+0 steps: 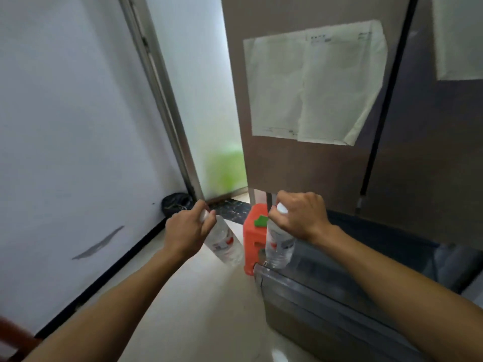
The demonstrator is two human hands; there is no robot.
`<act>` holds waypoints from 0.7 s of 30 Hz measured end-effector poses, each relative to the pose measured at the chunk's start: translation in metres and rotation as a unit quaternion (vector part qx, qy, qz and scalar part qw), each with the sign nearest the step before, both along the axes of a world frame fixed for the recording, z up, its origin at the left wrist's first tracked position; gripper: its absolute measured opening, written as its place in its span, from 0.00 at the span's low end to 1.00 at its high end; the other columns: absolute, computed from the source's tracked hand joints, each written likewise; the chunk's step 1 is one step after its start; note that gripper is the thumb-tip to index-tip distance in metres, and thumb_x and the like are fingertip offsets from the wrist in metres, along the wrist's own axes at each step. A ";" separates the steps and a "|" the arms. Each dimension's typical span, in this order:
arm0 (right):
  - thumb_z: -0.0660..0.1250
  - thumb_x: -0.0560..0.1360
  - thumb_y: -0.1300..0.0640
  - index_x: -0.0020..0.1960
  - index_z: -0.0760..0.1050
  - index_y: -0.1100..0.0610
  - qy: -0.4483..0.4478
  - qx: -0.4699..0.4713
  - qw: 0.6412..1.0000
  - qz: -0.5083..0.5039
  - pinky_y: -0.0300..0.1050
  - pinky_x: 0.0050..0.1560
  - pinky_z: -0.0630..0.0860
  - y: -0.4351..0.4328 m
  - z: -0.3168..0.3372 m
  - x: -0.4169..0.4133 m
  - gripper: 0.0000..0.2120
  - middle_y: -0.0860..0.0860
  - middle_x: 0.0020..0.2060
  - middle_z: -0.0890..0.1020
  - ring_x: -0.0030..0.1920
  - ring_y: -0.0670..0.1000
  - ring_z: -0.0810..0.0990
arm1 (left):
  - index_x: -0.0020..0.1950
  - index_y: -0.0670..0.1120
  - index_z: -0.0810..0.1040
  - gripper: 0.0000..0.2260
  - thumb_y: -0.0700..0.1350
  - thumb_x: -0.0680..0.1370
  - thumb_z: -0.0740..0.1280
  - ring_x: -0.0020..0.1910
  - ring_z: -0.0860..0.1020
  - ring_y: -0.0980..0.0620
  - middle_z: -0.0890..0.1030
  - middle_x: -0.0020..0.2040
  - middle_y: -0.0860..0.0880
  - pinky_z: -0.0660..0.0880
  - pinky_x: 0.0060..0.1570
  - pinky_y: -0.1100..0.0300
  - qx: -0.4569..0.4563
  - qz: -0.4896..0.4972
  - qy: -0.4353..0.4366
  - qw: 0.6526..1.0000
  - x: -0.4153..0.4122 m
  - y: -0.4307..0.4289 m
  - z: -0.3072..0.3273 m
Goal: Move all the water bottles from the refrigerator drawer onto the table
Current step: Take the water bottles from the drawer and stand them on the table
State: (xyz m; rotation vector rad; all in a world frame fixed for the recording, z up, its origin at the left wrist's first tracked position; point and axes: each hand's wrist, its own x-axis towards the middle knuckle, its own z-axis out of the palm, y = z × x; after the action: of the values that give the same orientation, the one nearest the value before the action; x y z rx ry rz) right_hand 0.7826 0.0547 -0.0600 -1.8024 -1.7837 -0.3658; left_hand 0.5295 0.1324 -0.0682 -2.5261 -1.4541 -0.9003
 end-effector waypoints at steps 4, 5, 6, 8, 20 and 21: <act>0.60 0.70 0.44 0.37 0.76 0.55 -0.007 -0.022 0.998 0.060 0.48 0.31 0.75 0.017 0.000 -0.083 0.15 0.53 0.28 0.79 0.29 0.57 0.76 | 0.48 0.47 0.73 0.18 0.61 0.78 0.56 0.33 0.78 0.44 0.79 0.35 0.45 0.76 0.33 0.53 -0.034 0.063 0.021 0.997 -0.094 -0.017 -0.004; 0.59 0.70 0.43 0.39 0.76 0.55 -0.015 -0.036 0.996 0.076 0.48 0.32 0.75 0.021 -0.002 -0.108 0.15 0.54 0.29 0.79 0.30 0.58 0.77 | 0.48 0.47 0.74 0.15 0.59 0.78 0.59 0.34 0.77 0.45 0.78 0.35 0.47 0.75 0.34 0.54 -0.043 0.080 0.020 0.996 -0.121 -0.023 -0.007; 0.59 0.69 0.43 0.39 0.76 0.55 -0.023 -0.047 0.995 0.090 0.48 0.33 0.74 0.025 -0.005 -0.134 0.16 0.55 0.31 0.80 0.31 0.58 0.77 | 0.48 0.47 0.74 0.14 0.57 0.79 0.59 0.35 0.77 0.47 0.77 0.36 0.48 0.73 0.34 0.56 -0.050 0.101 0.023 0.993 -0.149 -0.030 -0.010; 0.57 0.69 0.42 0.41 0.76 0.55 -0.034 -0.064 0.991 0.116 0.47 0.34 0.71 0.029 -0.013 -0.188 0.17 0.56 0.33 0.81 0.34 0.60 0.79 | 0.48 0.48 0.73 0.14 0.57 0.79 0.58 0.34 0.75 0.48 0.78 0.36 0.48 0.69 0.34 0.57 -0.057 0.149 0.042 0.986 -0.208 -0.046 -0.017; 0.58 0.76 0.42 0.48 0.77 0.53 -0.051 -0.110 0.947 0.296 0.41 0.35 0.66 0.031 -0.053 -0.527 0.17 0.50 0.38 0.81 0.33 0.49 0.72 | 0.47 0.50 0.71 0.13 0.59 0.79 0.57 0.35 0.78 0.47 0.79 0.37 0.49 0.74 0.36 0.55 -0.129 0.319 0.078 0.936 -0.529 -0.147 -0.049; 0.57 0.76 0.41 0.48 0.76 0.53 -0.056 -0.116 0.940 0.315 0.41 0.35 0.67 0.034 -0.054 -0.553 0.17 0.49 0.37 0.80 0.33 0.49 0.74 | 0.46 0.51 0.70 0.13 0.59 0.79 0.56 0.34 0.77 0.49 0.78 0.35 0.50 0.73 0.34 0.55 -0.132 0.334 0.075 0.930 -0.549 -0.156 -0.049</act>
State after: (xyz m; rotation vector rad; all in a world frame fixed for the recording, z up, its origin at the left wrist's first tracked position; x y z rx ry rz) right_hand 0.2296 0.0882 -0.1141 -1.2587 -2.4404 0.0015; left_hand -0.0194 -0.0237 -0.1168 -1.9237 -2.2747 -0.4043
